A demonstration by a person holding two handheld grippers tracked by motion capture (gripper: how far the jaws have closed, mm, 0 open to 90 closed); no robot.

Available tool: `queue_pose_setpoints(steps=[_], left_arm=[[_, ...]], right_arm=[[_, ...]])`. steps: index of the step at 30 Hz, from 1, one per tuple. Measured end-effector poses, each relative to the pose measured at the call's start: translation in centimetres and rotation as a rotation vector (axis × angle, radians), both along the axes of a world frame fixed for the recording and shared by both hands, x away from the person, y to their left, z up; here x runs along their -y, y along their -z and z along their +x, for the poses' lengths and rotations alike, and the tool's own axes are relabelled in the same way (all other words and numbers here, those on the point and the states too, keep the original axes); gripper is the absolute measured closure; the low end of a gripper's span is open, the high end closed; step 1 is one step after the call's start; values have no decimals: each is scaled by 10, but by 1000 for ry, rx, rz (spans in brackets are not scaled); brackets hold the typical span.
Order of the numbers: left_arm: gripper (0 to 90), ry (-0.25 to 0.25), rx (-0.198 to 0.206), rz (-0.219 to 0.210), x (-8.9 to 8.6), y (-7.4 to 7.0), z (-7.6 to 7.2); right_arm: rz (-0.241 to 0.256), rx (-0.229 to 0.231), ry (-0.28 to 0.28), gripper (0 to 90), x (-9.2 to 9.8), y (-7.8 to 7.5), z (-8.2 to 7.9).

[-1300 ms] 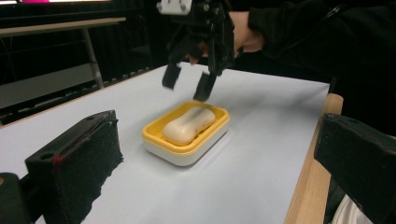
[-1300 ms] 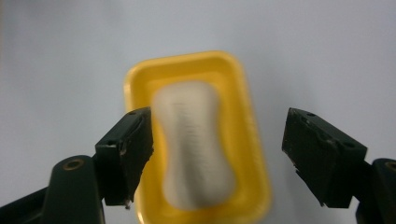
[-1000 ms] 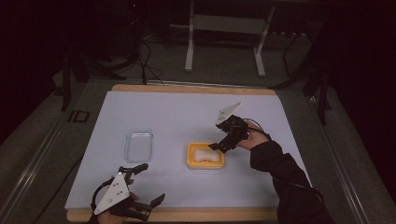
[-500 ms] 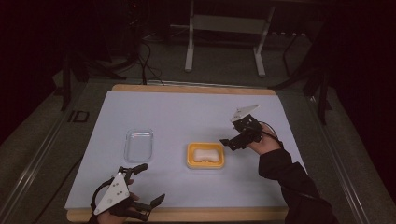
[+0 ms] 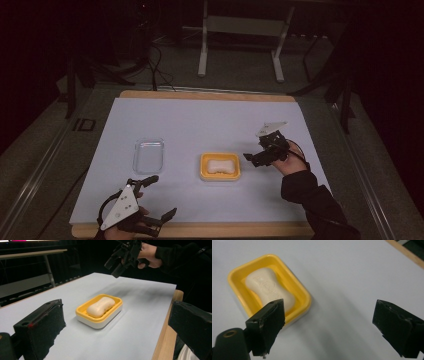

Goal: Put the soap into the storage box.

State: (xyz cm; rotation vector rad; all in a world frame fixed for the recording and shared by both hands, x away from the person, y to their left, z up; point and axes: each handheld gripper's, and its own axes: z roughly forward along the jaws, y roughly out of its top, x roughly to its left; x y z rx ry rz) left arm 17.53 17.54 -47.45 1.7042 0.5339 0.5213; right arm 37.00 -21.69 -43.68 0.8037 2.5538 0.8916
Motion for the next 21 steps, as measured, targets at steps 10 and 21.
queue_pose_setpoints(steps=[10,21], left_arm=[[7,1,0,1,0,0,0],[8,2,0,2,0,0,0]], right_arm=[[15,14,116,107,21,11,-15],[48,42,184,107,42,21,-36]])
